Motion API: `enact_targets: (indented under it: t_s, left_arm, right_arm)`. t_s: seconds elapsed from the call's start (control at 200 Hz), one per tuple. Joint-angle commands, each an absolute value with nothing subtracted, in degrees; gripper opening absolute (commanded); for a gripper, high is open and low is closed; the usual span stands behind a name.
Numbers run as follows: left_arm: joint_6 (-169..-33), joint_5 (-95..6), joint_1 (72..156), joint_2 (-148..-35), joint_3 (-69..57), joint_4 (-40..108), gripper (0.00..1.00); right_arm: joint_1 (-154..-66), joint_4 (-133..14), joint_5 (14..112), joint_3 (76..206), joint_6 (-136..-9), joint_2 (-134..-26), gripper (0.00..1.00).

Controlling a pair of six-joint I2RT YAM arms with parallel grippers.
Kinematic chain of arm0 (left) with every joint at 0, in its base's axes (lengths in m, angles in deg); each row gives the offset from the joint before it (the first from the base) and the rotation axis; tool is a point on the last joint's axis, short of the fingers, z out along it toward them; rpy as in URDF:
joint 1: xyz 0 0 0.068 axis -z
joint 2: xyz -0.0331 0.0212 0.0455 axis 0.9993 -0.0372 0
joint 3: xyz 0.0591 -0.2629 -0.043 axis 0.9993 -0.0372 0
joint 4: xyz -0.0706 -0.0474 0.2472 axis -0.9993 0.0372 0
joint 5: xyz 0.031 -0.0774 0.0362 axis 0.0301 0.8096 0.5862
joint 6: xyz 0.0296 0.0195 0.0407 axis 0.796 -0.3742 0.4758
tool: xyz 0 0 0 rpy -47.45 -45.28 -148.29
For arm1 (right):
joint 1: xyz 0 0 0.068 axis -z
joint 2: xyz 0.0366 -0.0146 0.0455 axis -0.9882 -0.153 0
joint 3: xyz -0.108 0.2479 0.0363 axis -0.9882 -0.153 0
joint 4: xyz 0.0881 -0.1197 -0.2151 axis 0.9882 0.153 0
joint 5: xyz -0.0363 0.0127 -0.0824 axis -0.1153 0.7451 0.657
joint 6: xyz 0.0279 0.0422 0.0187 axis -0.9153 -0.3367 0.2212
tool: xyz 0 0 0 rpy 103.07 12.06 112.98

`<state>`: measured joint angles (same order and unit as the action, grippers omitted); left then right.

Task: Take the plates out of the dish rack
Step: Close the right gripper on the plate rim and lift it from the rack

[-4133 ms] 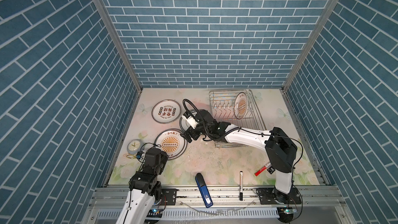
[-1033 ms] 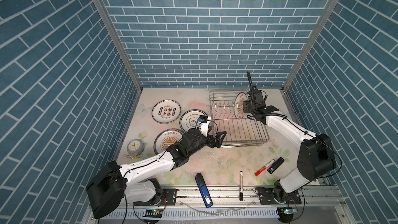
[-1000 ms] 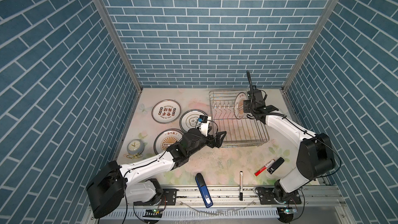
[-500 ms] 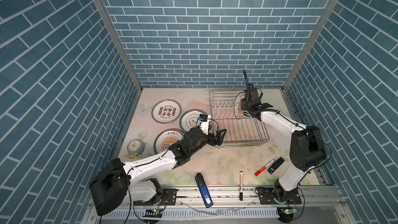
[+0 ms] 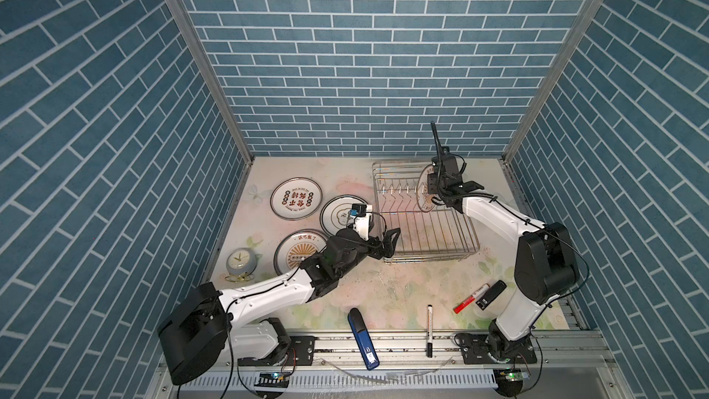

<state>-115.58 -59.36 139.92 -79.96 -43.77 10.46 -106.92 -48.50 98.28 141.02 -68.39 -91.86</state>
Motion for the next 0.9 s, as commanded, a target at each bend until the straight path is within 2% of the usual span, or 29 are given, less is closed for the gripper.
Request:
enact_targets:
  t_s: [0.0,0.305,0.42,0.54,0.74,0.896]
  left_arm:
    - [-115.39,-60.72,140.11,-78.63,-44.19,10.49,1.00]
    - [-116.13,-63.48,140.07,-76.73,-45.77,10.76,1.00]
    - [-116.06,-63.57,140.04,-76.70,-45.92,10.65,1.00]
    - [-116.13,-63.50,140.08,-76.96,-45.86,10.63,1.00]
    - [-116.22,-63.20,140.08,-76.70,-45.95,10.78,1.00]
    - [-116.22,-63.47,140.07,-76.17,-46.12,11.02,1.00]
  right_arm:
    - [-107.25,-47.75,99.27,143.55,-69.66,-92.97,0.11]
    - [-107.58,-46.41,99.78,145.02,-68.98,-93.86,0.09]
    - [-107.72,-46.36,99.45,145.00,-69.13,-94.05,0.16]
    - [-107.67,-46.15,98.45,145.37,-69.28,-94.63,0.17]
    - [-107.96,-45.58,99.71,146.10,-69.01,-94.48,0.09]
    - [-109.56,-44.94,104.67,146.66,-66.88,-92.96,0.08]
